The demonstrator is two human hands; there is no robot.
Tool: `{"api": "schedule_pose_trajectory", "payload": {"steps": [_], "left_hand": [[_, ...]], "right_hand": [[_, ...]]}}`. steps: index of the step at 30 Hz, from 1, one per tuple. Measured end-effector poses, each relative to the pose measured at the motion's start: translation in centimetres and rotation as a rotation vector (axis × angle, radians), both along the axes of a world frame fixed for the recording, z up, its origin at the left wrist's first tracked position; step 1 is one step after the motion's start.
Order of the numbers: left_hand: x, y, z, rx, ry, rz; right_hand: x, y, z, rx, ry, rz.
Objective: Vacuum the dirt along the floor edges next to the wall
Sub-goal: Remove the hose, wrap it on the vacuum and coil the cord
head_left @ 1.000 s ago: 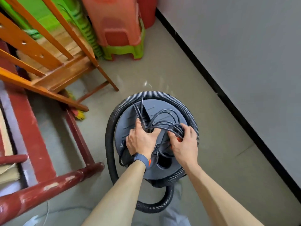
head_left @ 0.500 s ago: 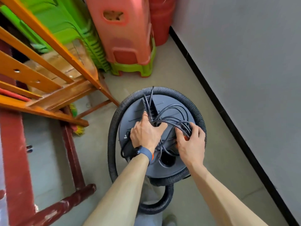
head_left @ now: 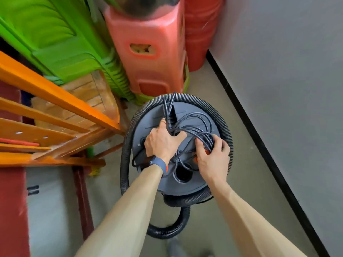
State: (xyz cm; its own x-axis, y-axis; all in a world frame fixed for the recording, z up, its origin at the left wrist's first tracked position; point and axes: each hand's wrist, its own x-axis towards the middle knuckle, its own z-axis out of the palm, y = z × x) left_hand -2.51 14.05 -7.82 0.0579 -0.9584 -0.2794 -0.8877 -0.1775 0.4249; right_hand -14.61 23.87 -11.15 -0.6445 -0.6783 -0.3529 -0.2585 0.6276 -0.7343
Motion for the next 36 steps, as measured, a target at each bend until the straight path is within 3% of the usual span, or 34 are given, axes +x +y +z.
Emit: {"api": "schedule_pose_trajectory", "payload": {"steps": [13, 29, 36], "left_hand": [[-1.6, -12.7, 0.3, 0.01, -0.005, 0.072], [-1.0, -13.7, 0.7, 0.011, -0.029, 0.092], [2.2, -15.5, 3.1, 0.329, 0.162, -0.082]], "right_hand": [[-2.5, -13.8, 0.6, 0.079, 0.004, 0.119], [-2.6, -15.5, 2.5, 0.185, -0.047, 0.202], [-4.4, -15.0, 4.6, 0.354, -0.109, 0.37]]}}
